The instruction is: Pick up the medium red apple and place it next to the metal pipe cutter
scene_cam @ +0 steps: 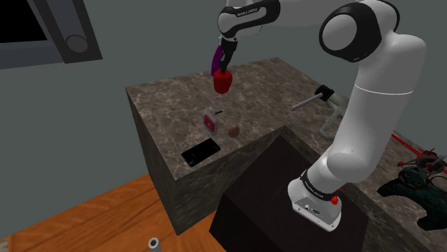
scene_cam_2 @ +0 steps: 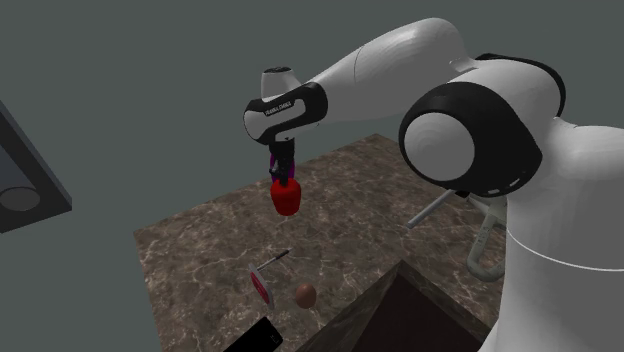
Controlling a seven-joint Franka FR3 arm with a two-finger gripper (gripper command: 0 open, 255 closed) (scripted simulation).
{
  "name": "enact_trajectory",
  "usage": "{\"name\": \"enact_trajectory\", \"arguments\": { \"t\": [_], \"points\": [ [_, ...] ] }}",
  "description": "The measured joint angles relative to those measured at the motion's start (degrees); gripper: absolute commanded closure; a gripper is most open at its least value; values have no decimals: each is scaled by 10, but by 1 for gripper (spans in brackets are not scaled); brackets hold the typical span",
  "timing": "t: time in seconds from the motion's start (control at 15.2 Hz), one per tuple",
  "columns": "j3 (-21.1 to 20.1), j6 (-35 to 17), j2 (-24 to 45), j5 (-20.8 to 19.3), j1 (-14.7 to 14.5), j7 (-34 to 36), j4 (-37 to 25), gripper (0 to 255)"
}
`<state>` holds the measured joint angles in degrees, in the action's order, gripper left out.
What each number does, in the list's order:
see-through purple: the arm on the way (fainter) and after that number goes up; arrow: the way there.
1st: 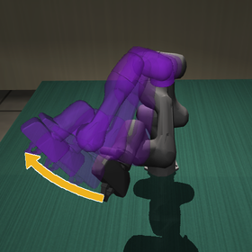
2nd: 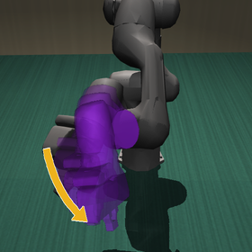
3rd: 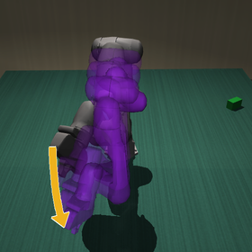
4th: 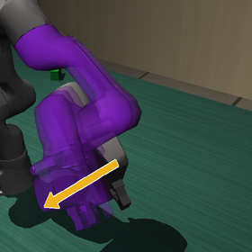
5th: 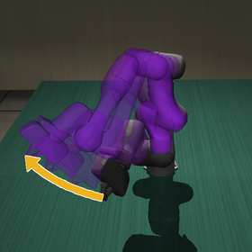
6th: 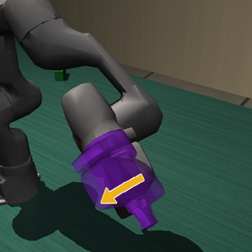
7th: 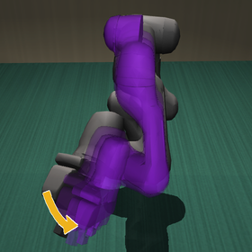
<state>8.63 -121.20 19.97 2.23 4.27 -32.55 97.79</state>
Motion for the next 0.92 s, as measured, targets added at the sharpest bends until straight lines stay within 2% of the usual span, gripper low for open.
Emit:
{"name": "enact_trajectory", "arguments": {
  "t": [0.33,0.92],
  "points": [
    [0,3,-2,0,0,0,-1,255],
    [2,61,-19,-4,0,1,-42,255]
  ]
}}
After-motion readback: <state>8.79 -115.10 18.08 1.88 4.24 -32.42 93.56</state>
